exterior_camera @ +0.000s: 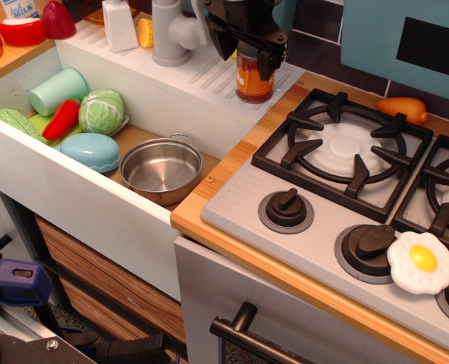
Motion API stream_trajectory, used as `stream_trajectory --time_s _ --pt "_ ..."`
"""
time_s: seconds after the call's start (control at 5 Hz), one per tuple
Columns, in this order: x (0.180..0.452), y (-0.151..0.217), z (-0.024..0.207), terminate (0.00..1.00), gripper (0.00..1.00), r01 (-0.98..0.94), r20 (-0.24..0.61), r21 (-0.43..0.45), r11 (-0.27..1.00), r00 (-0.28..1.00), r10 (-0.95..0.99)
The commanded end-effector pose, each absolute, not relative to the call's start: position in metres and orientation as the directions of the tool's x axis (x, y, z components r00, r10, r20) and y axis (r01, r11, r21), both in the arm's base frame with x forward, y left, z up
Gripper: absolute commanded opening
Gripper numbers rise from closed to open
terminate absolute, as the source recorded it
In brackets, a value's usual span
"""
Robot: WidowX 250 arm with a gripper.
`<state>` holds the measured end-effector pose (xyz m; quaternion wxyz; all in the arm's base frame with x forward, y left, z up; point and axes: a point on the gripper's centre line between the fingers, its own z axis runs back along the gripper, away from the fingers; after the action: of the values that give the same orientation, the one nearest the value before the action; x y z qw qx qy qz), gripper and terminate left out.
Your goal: Put can in pot
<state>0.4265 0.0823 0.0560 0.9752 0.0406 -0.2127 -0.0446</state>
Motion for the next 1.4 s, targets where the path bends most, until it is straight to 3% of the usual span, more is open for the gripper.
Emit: stream_trajectory --time_s 0.0,0.2,0.6,0.8,1.0,1.2 --pt "0.444 0.087 0.071 0.00 1.00 0.075 0.478 0.110 0.991 0.870 -0.119" --pt "0.450 0.085 0.064 0.00 0.00 0.076 0.491 0.095 0.993 0.864 -0.113" --pt "0.432 0.072 0.074 0.00 0.00 0.021 0.472 0.096 0.995 0.879 -0.065" --pt "0.396 0.069 0.084 0.00 0.00 -0.041 0.434 0.120 0.992 0.901 -0.015" --pt "0.369 0.075 0.081 0.00 0.00 -0.090 0.412 0.129 0.988 0.911 0.029" --pt "0.348 0.086 0.059 0.00 0.00 -0.161 0.390 0.097 0.982 0.914 0.112"
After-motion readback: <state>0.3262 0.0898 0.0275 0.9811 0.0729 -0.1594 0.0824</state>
